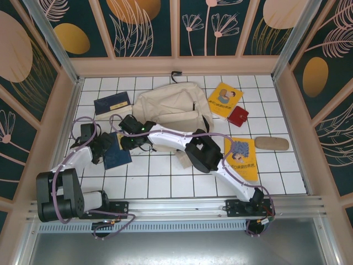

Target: Pack the student bag

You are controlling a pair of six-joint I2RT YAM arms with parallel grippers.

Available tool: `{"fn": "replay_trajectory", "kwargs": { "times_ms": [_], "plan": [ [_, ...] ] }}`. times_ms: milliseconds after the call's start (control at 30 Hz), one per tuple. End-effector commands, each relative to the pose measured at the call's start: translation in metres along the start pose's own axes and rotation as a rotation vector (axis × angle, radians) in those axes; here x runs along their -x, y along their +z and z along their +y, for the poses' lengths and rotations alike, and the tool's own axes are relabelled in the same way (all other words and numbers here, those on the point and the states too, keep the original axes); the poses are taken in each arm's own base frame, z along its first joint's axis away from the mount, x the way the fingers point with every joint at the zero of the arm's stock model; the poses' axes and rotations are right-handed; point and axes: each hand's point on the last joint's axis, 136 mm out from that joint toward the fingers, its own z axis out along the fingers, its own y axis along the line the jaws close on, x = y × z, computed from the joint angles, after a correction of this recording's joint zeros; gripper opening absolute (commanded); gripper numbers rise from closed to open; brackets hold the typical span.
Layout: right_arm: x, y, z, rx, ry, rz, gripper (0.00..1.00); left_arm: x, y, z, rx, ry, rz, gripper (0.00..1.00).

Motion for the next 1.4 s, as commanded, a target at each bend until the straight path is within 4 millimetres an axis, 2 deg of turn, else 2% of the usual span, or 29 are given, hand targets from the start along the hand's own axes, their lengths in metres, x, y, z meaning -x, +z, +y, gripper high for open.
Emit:
{"fn": "replay_trajectory", "kwargs": {
  "times_ms": [0,267,467,600,767,867,1100,1267,1367],
  "plan": [
    [-0.011,0.012,-0.015,-0.058,-0.01,0.041,0.38,-0.014,0.002,-0.01,-0.08,0.033,0.073,0.9],
    [-0.021,0.019,-0.043,-0.093,0.086,0.088,0.34,-0.031,-0.003,-0.027,-0.179,0.082,0.169,0.88],
    [-0.023,0.015,-0.069,-0.121,0.165,0.11,0.3,-0.04,-0.007,-0.037,-0.258,0.089,0.213,0.89],
    [-0.024,0.011,-0.08,-0.126,0.197,0.118,0.29,-0.044,-0.008,-0.037,-0.272,0.097,0.218,0.88],
    [-0.03,0.012,-0.082,-0.088,0.234,0.147,0.29,-0.053,-0.005,-0.037,-0.307,0.09,0.249,0.86],
    [-0.033,0.015,-0.08,-0.032,0.265,0.171,0.27,-0.054,-0.008,-0.048,-0.379,0.089,0.255,0.84],
    [-0.031,0.011,-0.073,0.091,0.317,0.196,0.26,-0.053,-0.043,-0.087,-0.625,0.139,0.243,0.78],
    [-0.027,0.008,-0.068,0.128,0.325,0.197,0.26,-0.05,-0.066,-0.102,-0.715,0.161,0.224,0.77],
    [-0.026,0.007,-0.066,0.142,0.33,0.2,0.26,-0.048,-0.072,-0.105,-0.735,0.163,0.217,0.75]
  ]
}}
